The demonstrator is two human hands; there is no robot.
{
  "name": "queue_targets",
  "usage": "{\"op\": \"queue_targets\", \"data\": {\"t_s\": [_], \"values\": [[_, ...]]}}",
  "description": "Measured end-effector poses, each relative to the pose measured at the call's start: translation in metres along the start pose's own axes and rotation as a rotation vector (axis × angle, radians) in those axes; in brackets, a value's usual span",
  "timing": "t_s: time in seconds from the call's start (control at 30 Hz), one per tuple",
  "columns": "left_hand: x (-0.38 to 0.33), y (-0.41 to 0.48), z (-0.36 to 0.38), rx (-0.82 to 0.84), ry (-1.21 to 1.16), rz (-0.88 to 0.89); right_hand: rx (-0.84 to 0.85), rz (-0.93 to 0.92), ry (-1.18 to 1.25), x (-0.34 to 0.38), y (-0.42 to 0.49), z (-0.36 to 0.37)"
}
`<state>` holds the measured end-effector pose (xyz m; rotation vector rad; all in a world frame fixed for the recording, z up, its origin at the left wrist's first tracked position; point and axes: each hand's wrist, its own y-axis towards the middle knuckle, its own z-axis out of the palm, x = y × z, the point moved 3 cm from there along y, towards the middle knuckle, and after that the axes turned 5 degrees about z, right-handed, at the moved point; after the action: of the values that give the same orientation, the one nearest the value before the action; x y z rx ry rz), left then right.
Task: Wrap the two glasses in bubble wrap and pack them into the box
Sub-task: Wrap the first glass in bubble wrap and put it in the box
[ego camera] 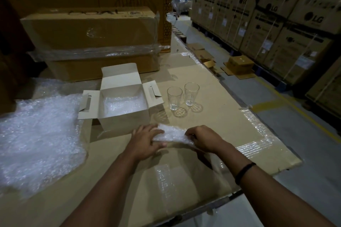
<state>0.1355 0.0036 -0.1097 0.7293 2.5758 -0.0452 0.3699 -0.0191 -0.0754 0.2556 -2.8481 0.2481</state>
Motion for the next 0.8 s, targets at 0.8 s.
{"op": "queue_targets", "data": {"t_s": [0.8], "values": [[-0.025, 0.104, 0.032, -0.339, -0.972, -0.463, -0.507, 0.561, 0.954, -0.062, 0.002, 0.012]]}}
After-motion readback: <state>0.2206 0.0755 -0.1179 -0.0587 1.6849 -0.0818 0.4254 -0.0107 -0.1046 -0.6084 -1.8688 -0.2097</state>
